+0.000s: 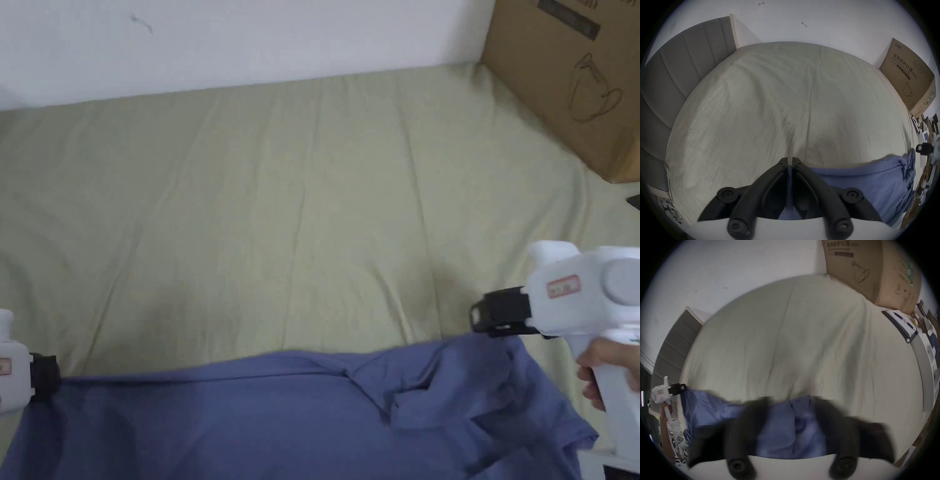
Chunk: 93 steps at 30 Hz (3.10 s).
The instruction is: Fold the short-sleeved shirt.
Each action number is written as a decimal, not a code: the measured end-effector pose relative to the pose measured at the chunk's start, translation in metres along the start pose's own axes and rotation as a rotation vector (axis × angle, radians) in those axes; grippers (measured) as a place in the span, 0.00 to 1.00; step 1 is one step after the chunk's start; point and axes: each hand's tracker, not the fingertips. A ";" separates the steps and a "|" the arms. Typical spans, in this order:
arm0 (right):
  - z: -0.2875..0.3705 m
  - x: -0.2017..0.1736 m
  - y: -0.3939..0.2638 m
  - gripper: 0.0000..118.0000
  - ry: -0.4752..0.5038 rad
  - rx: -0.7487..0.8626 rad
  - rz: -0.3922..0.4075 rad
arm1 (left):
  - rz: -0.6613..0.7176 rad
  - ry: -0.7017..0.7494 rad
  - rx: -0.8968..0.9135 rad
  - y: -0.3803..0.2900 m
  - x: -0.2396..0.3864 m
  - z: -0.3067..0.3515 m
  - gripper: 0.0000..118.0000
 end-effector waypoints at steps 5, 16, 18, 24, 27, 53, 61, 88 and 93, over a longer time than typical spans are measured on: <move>-0.049 -0.008 0.022 0.62 -0.083 -0.135 0.023 | -0.051 0.015 -0.009 -0.001 0.004 0.000 0.01; -0.031 -0.022 0.016 0.00 -0.093 -0.120 0.068 | -0.051 0.017 -0.029 -0.001 0.004 -0.004 0.01; -0.026 -0.019 0.019 0.00 -0.060 -0.099 -0.007 | -0.056 0.016 -0.030 0.001 0.003 0.000 0.01; -0.007 -0.017 0.045 0.00 -0.088 -0.023 0.042 | -0.048 0.001 0.025 0.022 0.000 0.024 0.01; 0.017 -0.015 0.058 0.00 -0.018 0.021 -0.014 | -0.050 0.000 0.075 0.037 0.003 0.042 0.01; 0.137 0.028 -0.172 0.00 0.072 -0.018 0.038 | 0.038 -0.124 0.098 -0.197 -0.079 0.181 0.01; 0.111 0.042 -0.244 0.00 0.045 -0.096 -0.014 | 0.106 -0.123 0.025 -0.258 -0.079 0.152 0.16; 0.138 -0.179 -0.258 0.00 0.315 0.250 0.311 | 0.573 -0.512 0.246 -0.284 -0.134 0.201 0.02; 0.128 -0.192 -0.260 0.00 0.326 0.206 0.358 | 0.606 -0.687 0.063 -0.253 -0.154 0.135 0.93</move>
